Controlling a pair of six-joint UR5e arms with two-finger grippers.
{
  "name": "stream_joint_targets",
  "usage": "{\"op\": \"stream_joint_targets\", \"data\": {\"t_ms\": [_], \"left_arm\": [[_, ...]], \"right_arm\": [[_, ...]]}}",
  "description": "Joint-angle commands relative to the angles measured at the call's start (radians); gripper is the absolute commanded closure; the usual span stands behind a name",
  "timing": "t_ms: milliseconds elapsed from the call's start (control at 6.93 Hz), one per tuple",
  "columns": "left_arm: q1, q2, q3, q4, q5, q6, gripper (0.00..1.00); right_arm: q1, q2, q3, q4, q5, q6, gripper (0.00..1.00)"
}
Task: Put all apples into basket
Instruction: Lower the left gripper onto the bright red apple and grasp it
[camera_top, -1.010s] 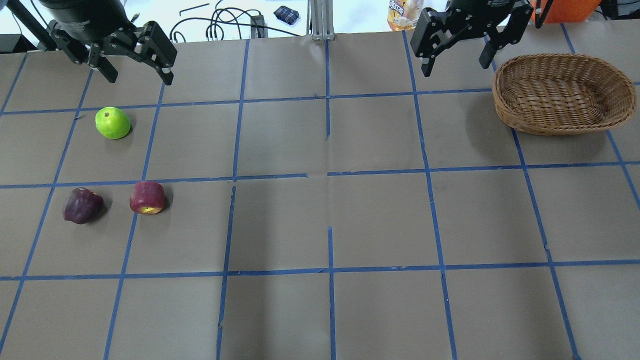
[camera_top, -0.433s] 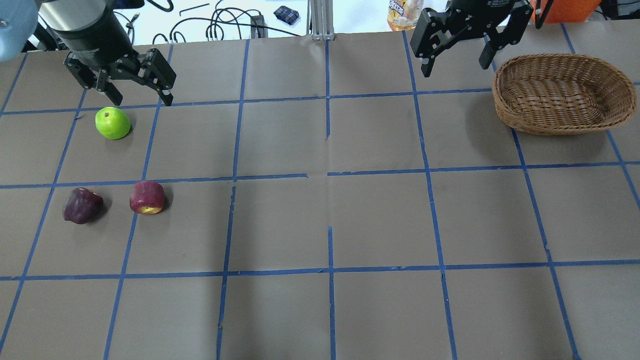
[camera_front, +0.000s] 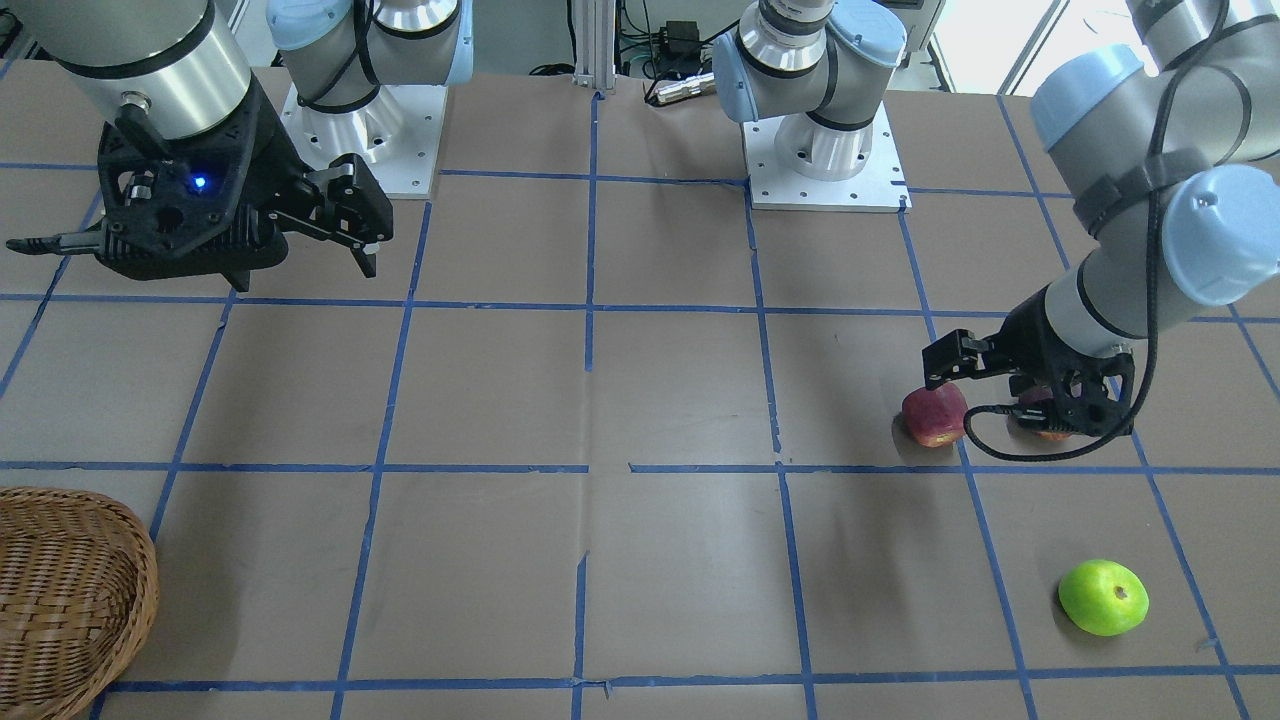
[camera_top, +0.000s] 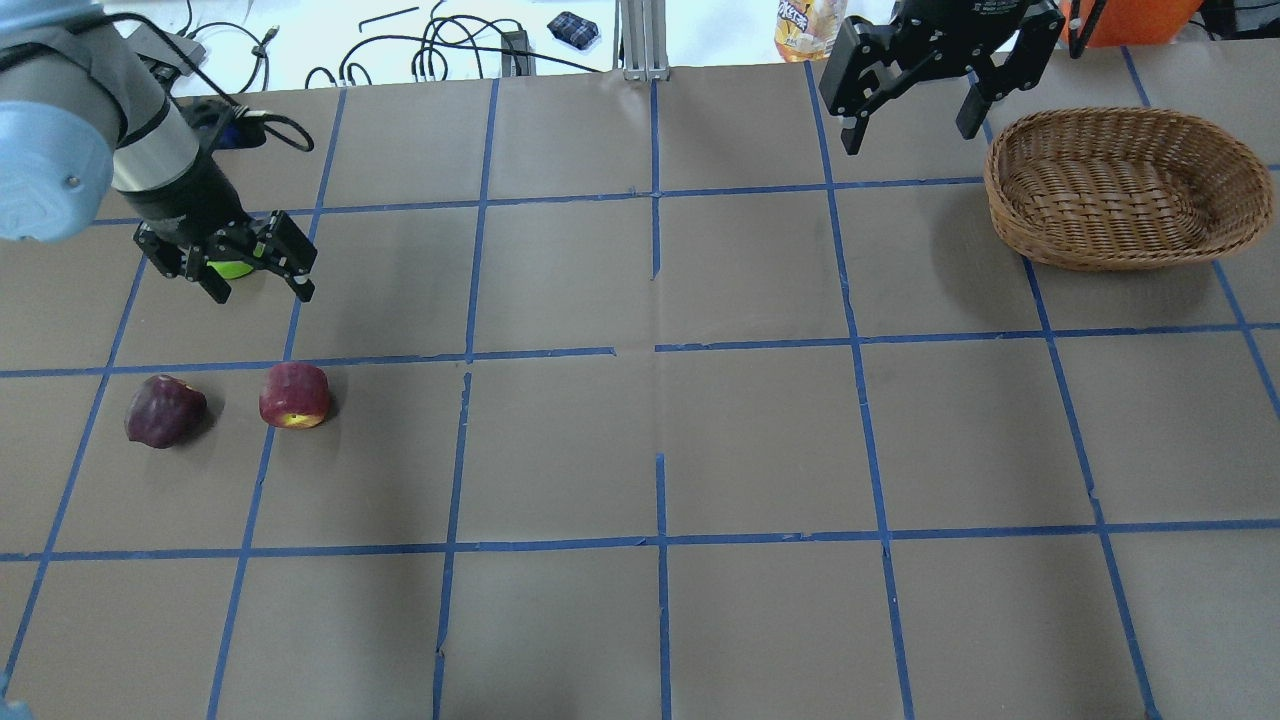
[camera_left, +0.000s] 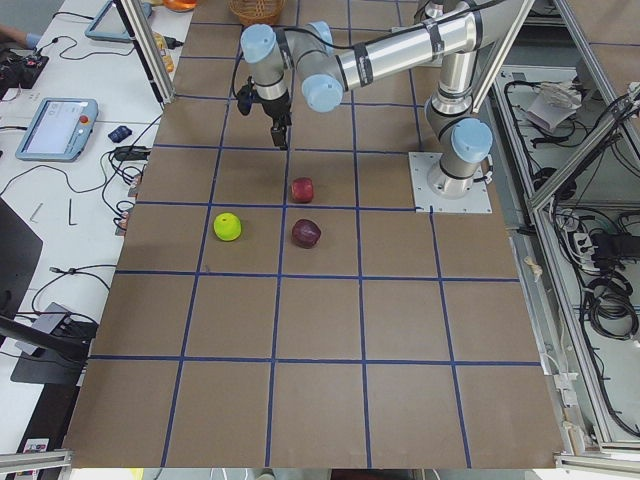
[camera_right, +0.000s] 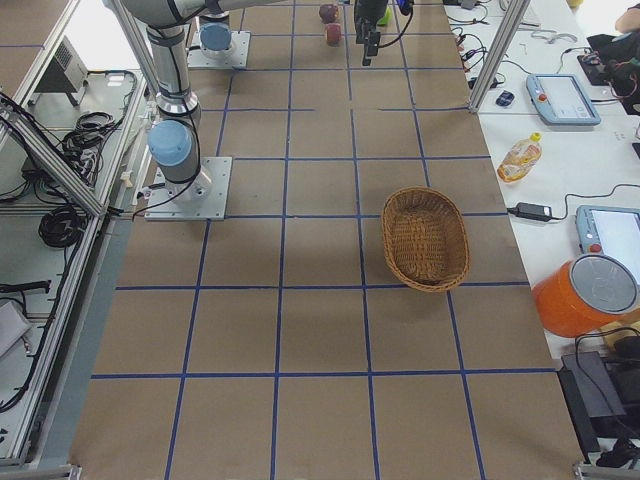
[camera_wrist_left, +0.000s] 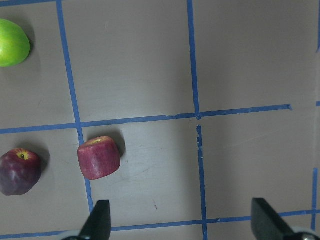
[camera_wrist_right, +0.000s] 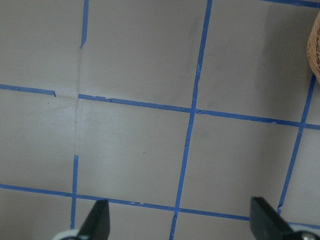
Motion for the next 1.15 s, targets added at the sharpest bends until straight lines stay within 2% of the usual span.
{"op": "stream_joint_targets", "data": {"t_ms": [0,289,433,577,866,1010], "left_arm": [[0.040,-0.056,-0.061,0.108,0.002,0.005,0.00],[0.045,-0.088,-0.154,0.149,0.007,-0.004,0.00],[0.045,-0.101,-0.204,0.271,0.071,-0.012,0.00],[0.048,-0.120,-0.249,0.342,0.085,0.007,0.00],[0.063,-0.096,-0.321,0.401,0.080,0.030,0.00],[0.063,-0.093,-0.320,0.427,0.071,0.033,0.61]], "right_arm": [[0.000,0.000,0.000,-0.001,0.003,0.000,0.00],[0.000,-0.002,-0.003,-0.001,0.004,0.001,0.00],[0.000,0.000,-0.002,-0.001,0.003,0.001,0.00],[0.000,0.000,-0.003,-0.001,0.003,0.001,0.00],[0.000,0.000,-0.003,-0.001,0.004,0.001,0.00],[0.000,0.000,-0.003,-0.002,0.004,0.001,0.00]]}}
